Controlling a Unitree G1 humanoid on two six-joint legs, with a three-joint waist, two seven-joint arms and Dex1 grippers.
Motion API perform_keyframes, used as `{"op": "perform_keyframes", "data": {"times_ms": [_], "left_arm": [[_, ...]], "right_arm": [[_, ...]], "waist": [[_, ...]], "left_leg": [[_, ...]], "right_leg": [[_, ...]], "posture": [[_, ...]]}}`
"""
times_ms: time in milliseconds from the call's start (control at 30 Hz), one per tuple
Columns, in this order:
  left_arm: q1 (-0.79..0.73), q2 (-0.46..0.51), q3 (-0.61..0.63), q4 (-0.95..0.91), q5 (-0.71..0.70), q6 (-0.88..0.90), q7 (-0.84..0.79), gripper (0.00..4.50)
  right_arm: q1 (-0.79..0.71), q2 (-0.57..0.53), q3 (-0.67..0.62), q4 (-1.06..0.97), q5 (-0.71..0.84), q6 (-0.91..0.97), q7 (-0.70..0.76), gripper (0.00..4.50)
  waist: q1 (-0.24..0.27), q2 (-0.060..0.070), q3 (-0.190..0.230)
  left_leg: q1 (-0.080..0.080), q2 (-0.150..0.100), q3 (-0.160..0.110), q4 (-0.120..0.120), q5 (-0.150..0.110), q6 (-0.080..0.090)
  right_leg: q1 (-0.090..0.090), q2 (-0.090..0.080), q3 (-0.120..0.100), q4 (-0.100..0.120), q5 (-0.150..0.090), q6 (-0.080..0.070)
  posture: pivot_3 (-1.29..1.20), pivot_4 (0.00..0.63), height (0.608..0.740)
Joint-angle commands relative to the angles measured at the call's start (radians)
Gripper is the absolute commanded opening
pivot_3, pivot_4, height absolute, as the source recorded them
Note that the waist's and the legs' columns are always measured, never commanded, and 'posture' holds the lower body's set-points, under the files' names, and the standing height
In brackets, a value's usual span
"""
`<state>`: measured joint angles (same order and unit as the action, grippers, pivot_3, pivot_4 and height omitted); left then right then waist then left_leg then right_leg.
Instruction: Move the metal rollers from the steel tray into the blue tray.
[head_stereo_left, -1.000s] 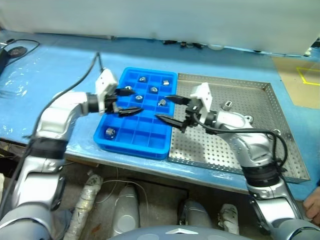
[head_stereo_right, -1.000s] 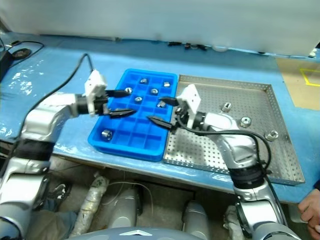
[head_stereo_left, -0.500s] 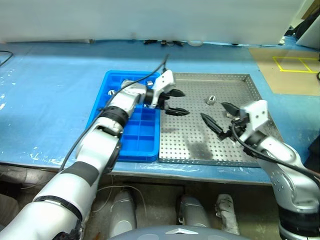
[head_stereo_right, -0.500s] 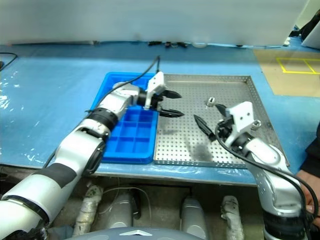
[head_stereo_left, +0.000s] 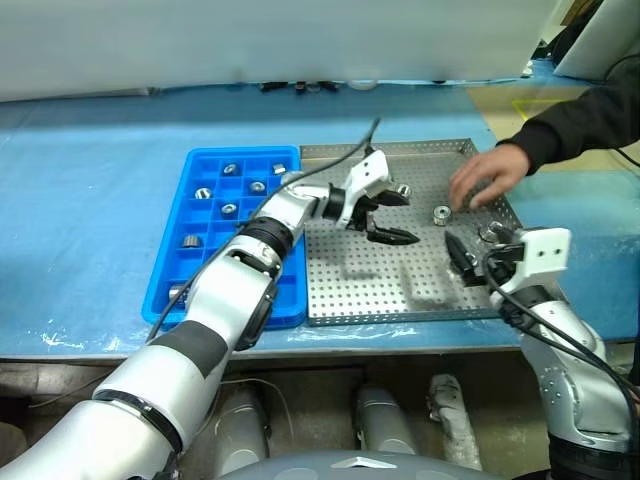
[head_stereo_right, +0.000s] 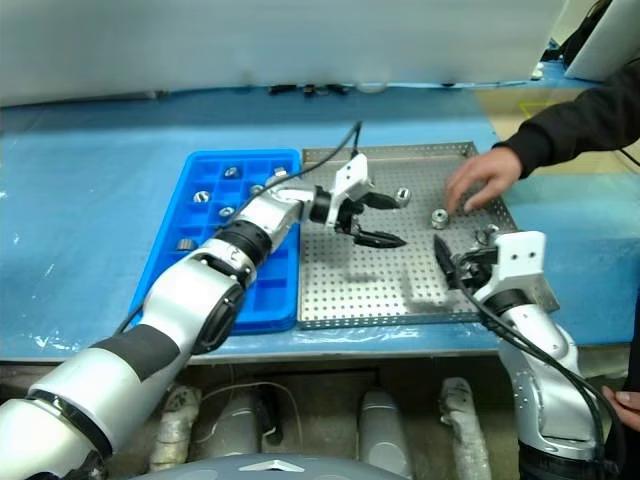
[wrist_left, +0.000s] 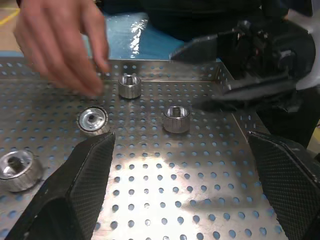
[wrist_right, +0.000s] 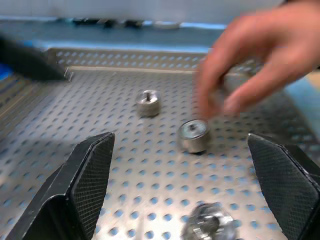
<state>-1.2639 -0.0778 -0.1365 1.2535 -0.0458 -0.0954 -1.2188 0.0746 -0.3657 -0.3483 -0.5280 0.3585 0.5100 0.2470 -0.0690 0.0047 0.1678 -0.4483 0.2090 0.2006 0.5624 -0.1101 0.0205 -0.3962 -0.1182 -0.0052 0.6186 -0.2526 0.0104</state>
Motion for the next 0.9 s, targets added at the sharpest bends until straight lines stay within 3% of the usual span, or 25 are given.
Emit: {"op": "perform_keyframes", "data": {"times_ms": [33, 133, 633, 900], "left_arm": [[-0.025, -0.053, 0.005, 0.008, 0.025, -0.026, 0.051, 4.46], [-0.037, -0.085, 0.015, 0.028, 0.042, -0.027, 0.103, 4.46], [-0.023, -0.137, 0.017, 0.063, 0.111, -0.028, 0.181, 4.46], [-0.037, -0.120, 0.031, 0.065, 0.111, -0.019, 0.216, 4.46]], "right_arm": [[0.064, 0.004, -0.090, -0.117, 0.034, -0.002, -0.020, 4.50], [0.116, 0.009, -0.108, -0.183, 0.045, 0.014, -0.036, 4.50], [0.224, 0.081, -0.085, -0.335, 0.041, 0.034, -0.123, 4.50], [0.236, 0.100, -0.050, -0.333, 0.027, 0.024, -0.135, 4.50]], "waist": [[-0.004, 0.000, 0.000], [-0.022, 0.000, 0.000], [-0.238, 0.001, 0.000], [-0.319, 0.000, 0.000]], "left_leg": [[-0.001, -0.002, 0.001, 0.000, -0.001, 0.002], [-0.001, -0.004, 0.004, 0.007, -0.007, 0.016], [-0.007, -0.023, 0.002, 0.015, -0.019, 0.028], [-0.010, -0.033, 0.001, 0.017, -0.024, 0.035]], "right_leg": [[0.000, -0.003, 0.000, -0.001, 0.000, 0.000], [0.000, -0.008, 0.001, -0.004, 0.000, 0.000], [0.006, -0.027, 0.001, -0.015, 0.001, 0.012], [0.011, -0.039, -0.003, -0.020, 0.000, 0.018]], "posture": [[-0.73, 0.150, 0.740], [-0.78, 0.150, 0.740], [-0.87, 0.150, 0.740], [-0.88, 0.150, 0.740]]}}
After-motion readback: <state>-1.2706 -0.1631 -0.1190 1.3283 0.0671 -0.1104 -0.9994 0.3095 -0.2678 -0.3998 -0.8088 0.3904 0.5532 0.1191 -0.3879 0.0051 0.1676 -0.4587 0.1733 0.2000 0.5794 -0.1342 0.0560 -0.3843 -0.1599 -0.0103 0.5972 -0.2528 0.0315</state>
